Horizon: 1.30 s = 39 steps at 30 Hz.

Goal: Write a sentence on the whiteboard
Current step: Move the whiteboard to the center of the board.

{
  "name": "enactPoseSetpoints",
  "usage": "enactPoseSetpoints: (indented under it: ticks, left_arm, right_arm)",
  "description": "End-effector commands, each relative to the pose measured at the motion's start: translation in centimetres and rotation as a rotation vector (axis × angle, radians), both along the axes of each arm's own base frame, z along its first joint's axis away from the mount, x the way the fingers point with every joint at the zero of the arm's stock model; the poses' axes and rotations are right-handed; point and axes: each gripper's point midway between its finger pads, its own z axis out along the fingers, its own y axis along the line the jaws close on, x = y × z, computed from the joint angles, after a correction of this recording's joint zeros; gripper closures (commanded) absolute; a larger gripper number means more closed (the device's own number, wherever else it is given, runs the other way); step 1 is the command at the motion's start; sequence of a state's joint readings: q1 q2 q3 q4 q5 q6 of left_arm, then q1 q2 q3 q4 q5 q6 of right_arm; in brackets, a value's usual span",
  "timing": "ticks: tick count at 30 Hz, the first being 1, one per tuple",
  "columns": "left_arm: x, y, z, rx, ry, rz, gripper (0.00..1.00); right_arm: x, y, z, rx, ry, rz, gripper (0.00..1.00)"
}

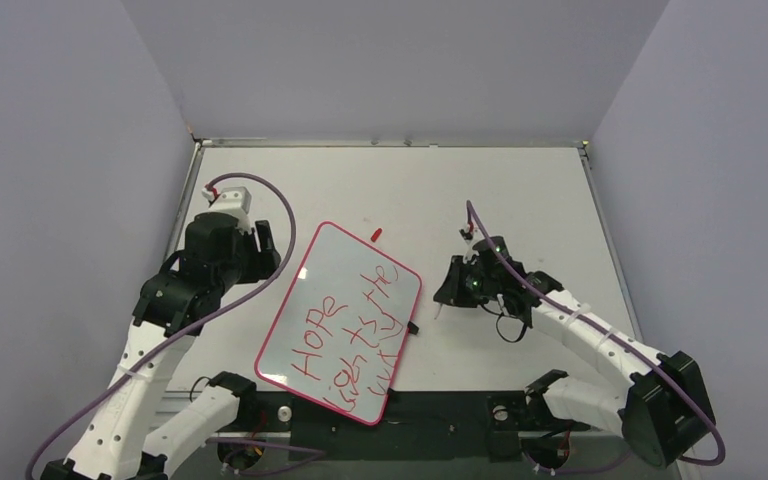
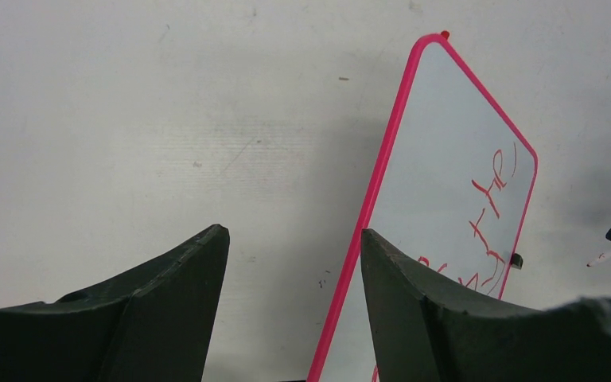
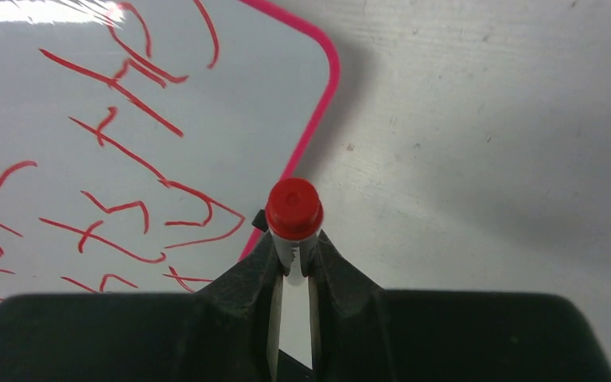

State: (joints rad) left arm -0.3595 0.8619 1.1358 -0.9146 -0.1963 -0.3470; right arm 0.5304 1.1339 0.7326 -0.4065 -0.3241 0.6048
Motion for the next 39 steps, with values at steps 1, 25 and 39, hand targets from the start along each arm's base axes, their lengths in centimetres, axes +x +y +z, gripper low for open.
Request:
enactPoseSetpoints:
  ticks: [1, 25, 39]
  left_arm:
    - [-0.6, -0.7, -1.6, -0.056, 0.042, -0.005, 0.41]
    - [-0.8, -2.1, -4.8, -0.215, 0.132, -0.067, 0.45]
    - [-0.7, -5.1, -6.1, -0.336, 0.152, -0.213, 0.53]
  right_arm:
    - [-1.1, 1.8, -0.1, 0.129, -0.018, -0.048, 1.00]
    - [-5.2, 5.4, -5.8, 0.399, 0.058, -0.275, 1.00]
    - [-5.3, 6.7, -8.6, 0.362, 0.126, -0.251, 1.00]
